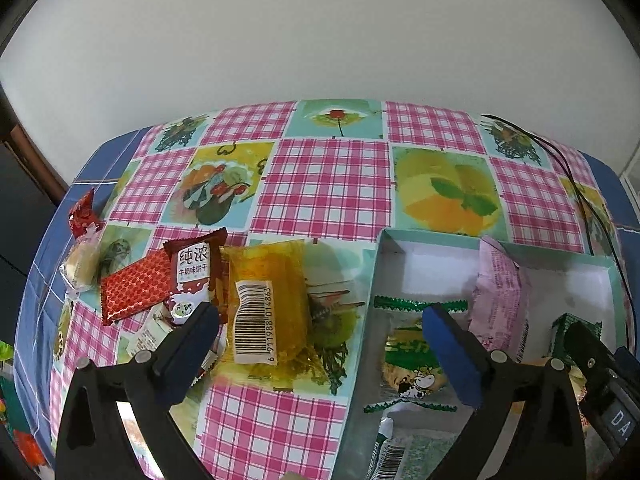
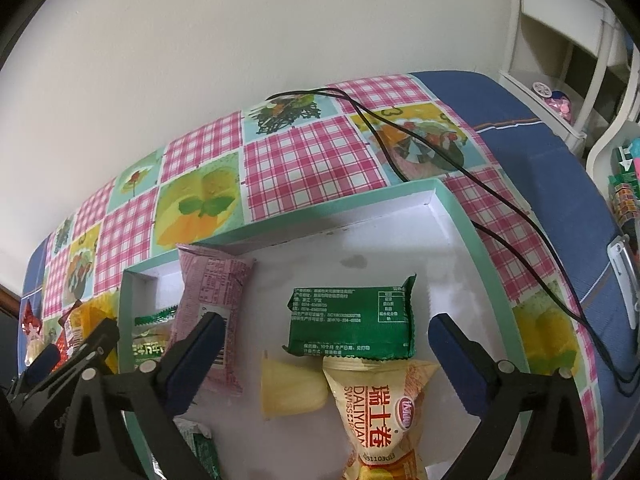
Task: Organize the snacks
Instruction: 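Move both tools back over the remaining snacks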
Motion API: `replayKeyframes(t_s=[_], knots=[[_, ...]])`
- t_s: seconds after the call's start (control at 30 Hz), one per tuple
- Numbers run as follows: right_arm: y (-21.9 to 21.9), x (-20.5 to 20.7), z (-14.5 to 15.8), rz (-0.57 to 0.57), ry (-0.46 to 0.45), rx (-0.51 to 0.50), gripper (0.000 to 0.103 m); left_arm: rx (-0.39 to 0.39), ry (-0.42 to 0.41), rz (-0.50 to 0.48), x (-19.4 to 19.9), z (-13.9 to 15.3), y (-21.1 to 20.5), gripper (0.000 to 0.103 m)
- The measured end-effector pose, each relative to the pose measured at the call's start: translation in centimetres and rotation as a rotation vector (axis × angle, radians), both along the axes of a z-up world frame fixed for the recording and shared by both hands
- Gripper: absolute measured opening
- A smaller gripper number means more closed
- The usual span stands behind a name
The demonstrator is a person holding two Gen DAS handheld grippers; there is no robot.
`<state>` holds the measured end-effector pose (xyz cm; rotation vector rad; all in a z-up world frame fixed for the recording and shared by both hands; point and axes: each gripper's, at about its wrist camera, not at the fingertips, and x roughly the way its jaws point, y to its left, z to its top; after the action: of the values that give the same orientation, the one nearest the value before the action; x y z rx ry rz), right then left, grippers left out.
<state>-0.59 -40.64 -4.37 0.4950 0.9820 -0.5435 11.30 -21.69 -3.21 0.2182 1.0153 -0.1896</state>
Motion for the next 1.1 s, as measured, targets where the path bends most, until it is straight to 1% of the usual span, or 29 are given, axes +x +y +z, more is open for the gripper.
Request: replayKeyframes(t_s=[0.13, 0.33, 0.57, 0.7, 0.77, 0.93, 1.1], knots=[[0.1, 0.1, 0.0, 0.005, -0.004, -0.011, 0.103, -0.002, -0.015, 0.005, 0.0, 0.1, 0.0, 0.101], [0.4, -0.2, 0.3, -0.007, -0.003, -0.017, 0.103, -0.008, -0.010, 0.001, -0.1, 0.4, 0.2, 0.101], [1.4, -1.0, 0.8, -0.003, -0.005, 0.011, 0.103, -0.008, 0.003, 0.007, -0.5, 1.3, 2.3, 0.101], [3.0, -1.6, 1.4, 0.007, -0.009, 0.004, 0.103, 0.007, -0.021, -0.002, -1.4, 2.5, 3.9, 0.101], [4.0, -2.0, 1.7, 0.015, -0.017, 0.014, 0.103, -0.003, -0.025, 0.002, -1.9, 2.9, 4.9, 0.101], [7.1, -3.0, 2.5, 0.057, -0.011, -0.009, 0.103, -0.032, -0.003, -0.001, -3.7, 3.3, 7.3, 0.101], [9.8, -4.3, 3.3, 0.092, -0.020, -0.028, 0.103, -0.030, -0.009, 0.017, -5.1, 4.0, 9.5, 0.101]])
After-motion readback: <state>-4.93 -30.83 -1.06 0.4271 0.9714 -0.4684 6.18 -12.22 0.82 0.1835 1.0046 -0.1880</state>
